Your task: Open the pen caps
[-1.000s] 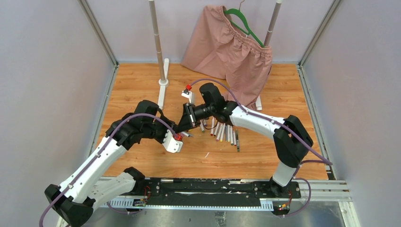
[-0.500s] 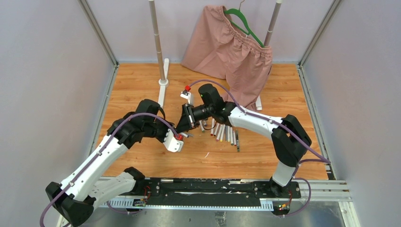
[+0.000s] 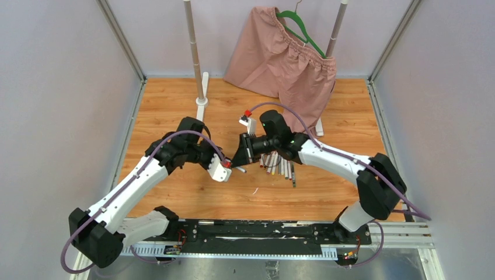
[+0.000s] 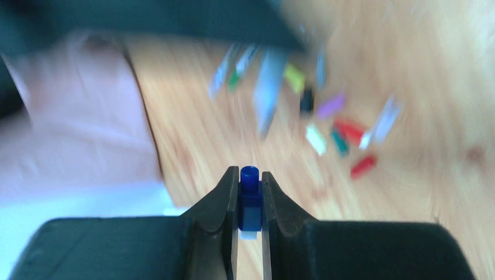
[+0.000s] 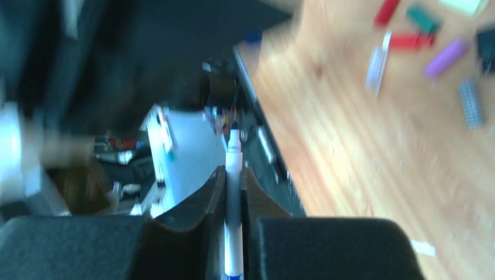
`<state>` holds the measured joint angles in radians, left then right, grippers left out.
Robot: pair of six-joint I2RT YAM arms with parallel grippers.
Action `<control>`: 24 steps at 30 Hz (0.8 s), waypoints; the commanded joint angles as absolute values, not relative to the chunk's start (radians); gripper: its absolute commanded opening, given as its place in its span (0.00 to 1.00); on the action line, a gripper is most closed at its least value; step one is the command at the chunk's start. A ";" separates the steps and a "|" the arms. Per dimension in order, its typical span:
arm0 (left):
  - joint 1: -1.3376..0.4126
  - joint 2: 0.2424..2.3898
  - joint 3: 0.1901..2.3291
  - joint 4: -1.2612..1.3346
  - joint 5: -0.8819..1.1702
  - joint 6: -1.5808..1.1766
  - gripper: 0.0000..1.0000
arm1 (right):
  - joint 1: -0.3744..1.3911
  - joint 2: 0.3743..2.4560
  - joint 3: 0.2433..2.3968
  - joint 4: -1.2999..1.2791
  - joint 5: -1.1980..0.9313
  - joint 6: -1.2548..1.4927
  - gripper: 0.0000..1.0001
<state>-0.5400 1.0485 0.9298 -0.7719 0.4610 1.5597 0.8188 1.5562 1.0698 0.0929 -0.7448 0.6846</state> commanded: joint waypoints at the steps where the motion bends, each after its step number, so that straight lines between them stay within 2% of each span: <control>1: -0.411 1.094 0.948 -0.765 0.115 1.575 0.00 | 0.820 1.450 0.996 -0.199 -0.936 0.605 0.00; 9: -0.399 1.120 0.938 -0.729 0.106 1.555 0.00 | 0.788 1.396 0.989 -0.277 -0.871 0.560 0.00; 11: -0.399 1.136 0.946 -0.729 0.125 1.498 0.00 | 0.775 1.387 1.017 -0.329 -0.716 0.520 0.00; 14: -0.395 1.189 0.984 -0.739 0.187 1.325 0.00 | 0.774 1.395 1.064 -0.410 -0.300 0.484 0.00; 16: -0.389 1.237 1.007 -0.746 0.230 1.206 0.00 | 0.774 1.437 1.084 -0.406 -0.108 0.508 0.00; 19: -0.382 1.308 1.042 -0.746 0.287 1.050 0.00 | 0.774 1.527 1.120 -0.363 0.078 0.545 0.00; 24: -0.380 1.348 1.024 -0.706 0.378 0.894 0.00 | 0.774 1.687 1.218 -0.338 0.229 0.578 0.00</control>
